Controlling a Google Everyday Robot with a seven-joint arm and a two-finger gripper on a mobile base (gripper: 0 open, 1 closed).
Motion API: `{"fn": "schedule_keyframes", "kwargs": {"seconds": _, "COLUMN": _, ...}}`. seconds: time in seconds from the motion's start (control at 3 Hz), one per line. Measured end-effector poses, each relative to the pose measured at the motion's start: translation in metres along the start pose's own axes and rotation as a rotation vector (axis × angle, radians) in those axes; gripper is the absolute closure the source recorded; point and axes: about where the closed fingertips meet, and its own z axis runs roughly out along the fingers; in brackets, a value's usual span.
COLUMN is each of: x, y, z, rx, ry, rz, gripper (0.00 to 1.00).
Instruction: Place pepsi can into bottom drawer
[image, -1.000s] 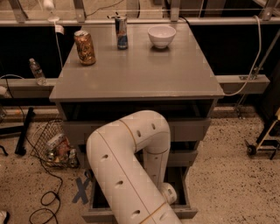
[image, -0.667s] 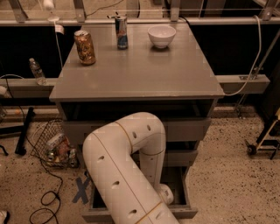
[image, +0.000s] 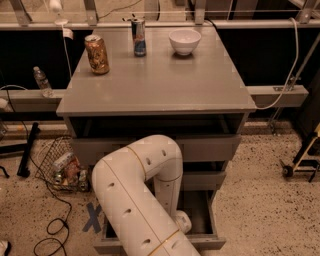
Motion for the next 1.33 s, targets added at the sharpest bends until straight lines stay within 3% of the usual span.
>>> {"fn": "schedule_keyframes", "kwargs": {"seconds": 0.67, "x": 0.011, "y": 0.009, "z": 0.024, "rx": -0.039, "ry": 0.048, "rz": 0.007, "gripper": 0.98}}
{"fn": "schedule_keyframes", "kwargs": {"seconds": 1.33, "x": 0.009, "y": 0.01, "z": 0.023, "rx": -0.04, "ry": 0.047, "rz": 0.007, "gripper": 0.52}}
